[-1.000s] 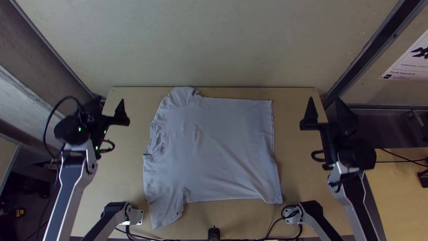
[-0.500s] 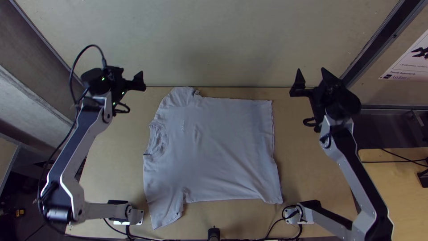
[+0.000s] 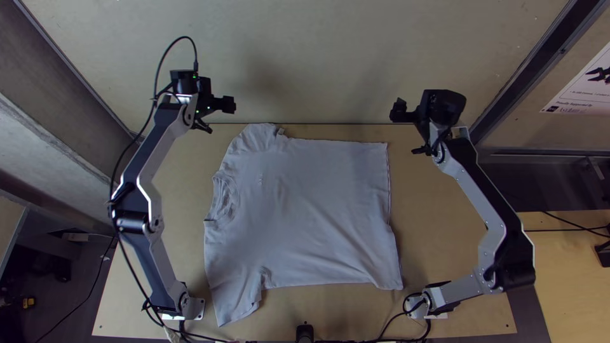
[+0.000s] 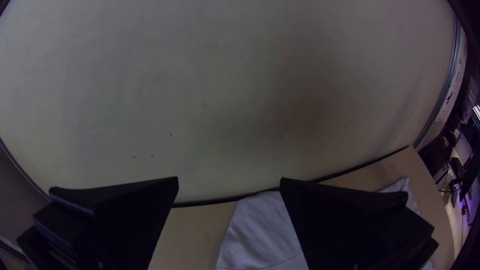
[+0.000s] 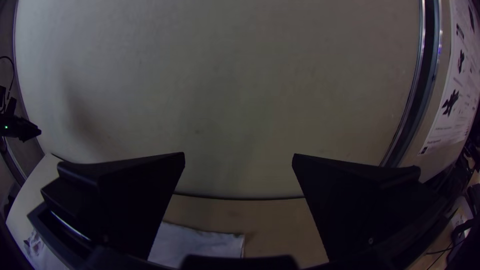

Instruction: Fold the t-shirt

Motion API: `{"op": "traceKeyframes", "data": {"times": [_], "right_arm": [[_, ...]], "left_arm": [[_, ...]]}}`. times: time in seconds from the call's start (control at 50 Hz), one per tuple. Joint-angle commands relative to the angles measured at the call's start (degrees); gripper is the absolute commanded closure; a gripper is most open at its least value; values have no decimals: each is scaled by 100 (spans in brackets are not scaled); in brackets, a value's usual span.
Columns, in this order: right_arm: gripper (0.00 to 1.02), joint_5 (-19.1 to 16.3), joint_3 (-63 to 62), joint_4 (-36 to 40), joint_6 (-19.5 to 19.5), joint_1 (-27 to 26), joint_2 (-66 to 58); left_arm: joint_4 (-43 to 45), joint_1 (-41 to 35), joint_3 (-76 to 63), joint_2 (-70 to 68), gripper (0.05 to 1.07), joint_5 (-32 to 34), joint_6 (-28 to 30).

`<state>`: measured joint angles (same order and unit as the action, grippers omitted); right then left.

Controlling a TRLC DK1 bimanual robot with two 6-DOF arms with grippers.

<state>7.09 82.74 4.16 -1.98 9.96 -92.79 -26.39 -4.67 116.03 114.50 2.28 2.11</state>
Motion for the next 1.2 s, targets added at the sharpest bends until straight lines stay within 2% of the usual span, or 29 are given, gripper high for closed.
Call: {"op": "traceKeyframes", "data": {"times": [0.0, 0.16, 0.22, 0.26, 0.64, 0.7, 0.74, 1.14, 1.16, 1.18], "right_arm": [[4, 11, 313, 111, -268, -38, -327], [4, -50, 884, 876, -549, -29, -942], [4, -50, 1130, 1201, -620, -11, -1171], [4, -68, 1227, 1350, -690, -11, -1268], [4, -120, 1350, 1508, -927, 15, -1575], [4, -120, 1429, 1667, -971, 6, -1619], [4, -120, 1482, 1763, -1006, 6, -1654], [4, -129, 1658, 2361, -1402, -108, -1698], [4, -120, 1684, 2414, -1411, -117, -1716], [4, -129, 1728, 2475, -1419, -117, -1742]], "left_arm": [[-375, -43, 649, 582, 11, -17, -114], [-709, -61, 1071, 1242, 11, -53, -114], [-727, -78, 1071, 1373, 21, -70, -105], [-718, -87, 1080, 1444, 23, -70, -105], [-727, -245, 1326, 2182, 24, -299, 88], [-718, -254, 1335, 2288, 35, -343, 185], [-674, -272, 1335, 2340, 37, -404, 202], [-692, -289, 1484, 2832, 38, -615, 343], [-727, -289, 1484, 2859, 42, -615, 343], [-745, -298, 1484, 2885, 51, -615, 343]]}}
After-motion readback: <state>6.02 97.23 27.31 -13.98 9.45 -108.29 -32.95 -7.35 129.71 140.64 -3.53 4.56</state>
